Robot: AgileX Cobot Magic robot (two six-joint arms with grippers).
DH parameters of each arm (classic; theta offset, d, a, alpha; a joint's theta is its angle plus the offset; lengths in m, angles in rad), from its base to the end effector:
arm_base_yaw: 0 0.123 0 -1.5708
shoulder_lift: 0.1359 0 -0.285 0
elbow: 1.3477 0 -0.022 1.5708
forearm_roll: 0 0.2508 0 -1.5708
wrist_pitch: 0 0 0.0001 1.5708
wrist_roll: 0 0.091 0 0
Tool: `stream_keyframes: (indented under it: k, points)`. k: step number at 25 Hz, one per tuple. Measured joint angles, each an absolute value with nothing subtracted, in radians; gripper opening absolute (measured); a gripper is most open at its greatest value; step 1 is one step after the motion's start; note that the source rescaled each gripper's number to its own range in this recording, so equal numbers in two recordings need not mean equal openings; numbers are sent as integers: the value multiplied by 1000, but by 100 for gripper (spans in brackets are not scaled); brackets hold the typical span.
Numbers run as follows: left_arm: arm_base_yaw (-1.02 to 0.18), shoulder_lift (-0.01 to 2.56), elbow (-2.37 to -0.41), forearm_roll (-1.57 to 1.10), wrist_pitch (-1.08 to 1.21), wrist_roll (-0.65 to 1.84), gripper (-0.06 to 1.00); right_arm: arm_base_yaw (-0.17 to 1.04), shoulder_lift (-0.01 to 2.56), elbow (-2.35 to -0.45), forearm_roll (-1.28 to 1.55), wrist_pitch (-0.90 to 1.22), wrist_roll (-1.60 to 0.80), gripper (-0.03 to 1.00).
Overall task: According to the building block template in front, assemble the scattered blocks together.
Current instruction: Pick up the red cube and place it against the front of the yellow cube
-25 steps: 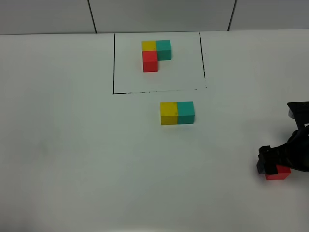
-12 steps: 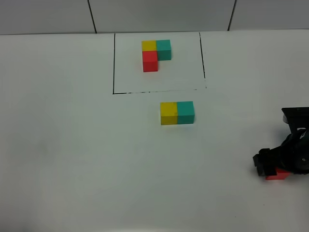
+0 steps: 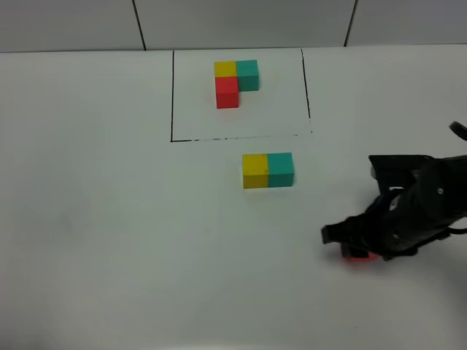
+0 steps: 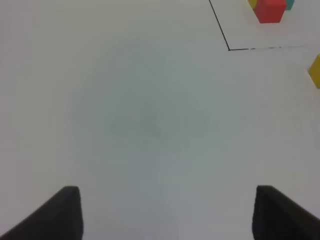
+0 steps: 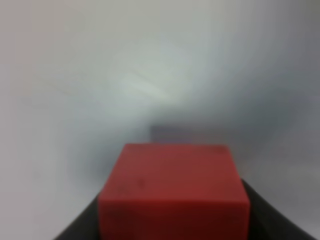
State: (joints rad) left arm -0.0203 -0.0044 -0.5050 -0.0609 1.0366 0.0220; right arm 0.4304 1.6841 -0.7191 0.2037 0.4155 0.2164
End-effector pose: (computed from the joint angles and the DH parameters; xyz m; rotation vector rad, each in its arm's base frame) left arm -0.0053 -0.0047 0.2807 0.0448 2.0096 -0.0714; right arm 0.2449 0.1206 0.1332 -0.0565 2.9005 0.2771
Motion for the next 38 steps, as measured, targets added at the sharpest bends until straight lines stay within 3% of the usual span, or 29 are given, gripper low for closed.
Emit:
stream_keyframes:
  k: [8,15,38]
  points:
    - [-20,-4,-505,-61,1037,22,61,673,1899,-1097,-102,642,690,2]
    - [-20,-4,-505,-61,1037,22,61,722,2097,-1371,-108,730,737,2]
    - [-20,-4,-505,-61,1037,22,61,711,2196,-1483,-90,762,743,2]
